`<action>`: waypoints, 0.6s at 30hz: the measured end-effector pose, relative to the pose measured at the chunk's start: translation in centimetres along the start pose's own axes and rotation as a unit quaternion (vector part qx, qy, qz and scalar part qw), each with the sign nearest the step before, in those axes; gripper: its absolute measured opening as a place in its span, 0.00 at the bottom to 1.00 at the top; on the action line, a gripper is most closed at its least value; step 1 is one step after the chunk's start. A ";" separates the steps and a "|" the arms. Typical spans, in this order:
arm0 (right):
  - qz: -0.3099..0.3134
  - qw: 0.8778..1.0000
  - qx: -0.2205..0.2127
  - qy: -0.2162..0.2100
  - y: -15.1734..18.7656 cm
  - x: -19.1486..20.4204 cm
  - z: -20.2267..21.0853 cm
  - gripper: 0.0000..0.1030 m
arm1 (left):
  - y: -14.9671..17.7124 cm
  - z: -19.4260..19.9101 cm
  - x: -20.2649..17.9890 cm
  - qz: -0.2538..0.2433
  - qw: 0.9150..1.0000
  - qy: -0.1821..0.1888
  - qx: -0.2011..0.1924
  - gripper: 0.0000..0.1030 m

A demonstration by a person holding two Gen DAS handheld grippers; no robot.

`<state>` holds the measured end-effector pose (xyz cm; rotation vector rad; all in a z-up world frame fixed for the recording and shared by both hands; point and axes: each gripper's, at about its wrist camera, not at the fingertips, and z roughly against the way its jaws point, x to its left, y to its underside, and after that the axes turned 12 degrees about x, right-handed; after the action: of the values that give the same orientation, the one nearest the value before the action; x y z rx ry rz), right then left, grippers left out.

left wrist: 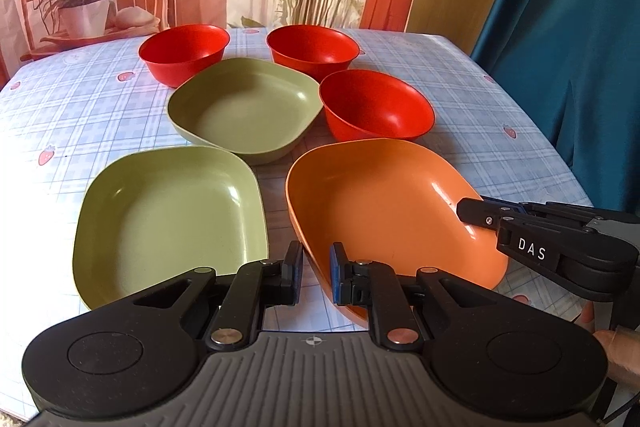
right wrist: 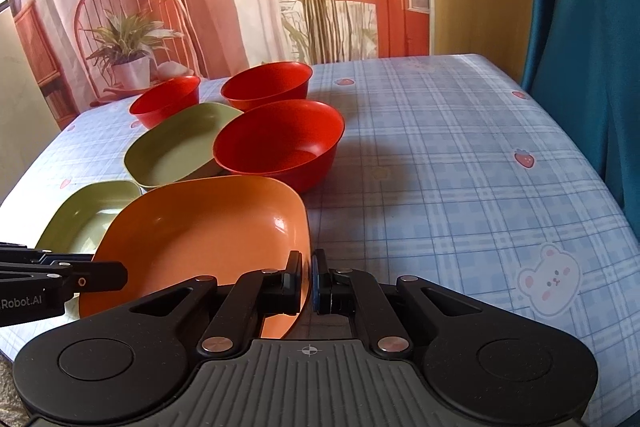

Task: Organize plates and bowls
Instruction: 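Close the right tool on the orange plate rim, then lift the orange plate with the right tool onto the oval green plate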

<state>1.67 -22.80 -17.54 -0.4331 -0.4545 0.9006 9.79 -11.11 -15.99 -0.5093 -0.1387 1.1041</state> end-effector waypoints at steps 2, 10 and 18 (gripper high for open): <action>-0.002 1.000 -0.005 -0.002 -0.1 0.2 0.5 0.05 | 0.1 0.4 0.1 0.001 1.000 0.001 -0.006 0.15; 0.001 1.000 -0.023 -0.017 -1.0 1.4 2.3 0.05 | 0.1 2.3 1.4 0.014 0.999 0.004 -0.030 0.15; 0.001 0.998 -0.020 -0.059 -2.9 3.1 2.2 0.06 | -1.8 3.3 4.7 0.035 0.998 0.006 -0.051 0.15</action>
<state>4.03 -21.50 -13.60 -0.4188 -0.5804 0.9240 12.20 -6.57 -12.99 -0.6155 -0.1671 1.1667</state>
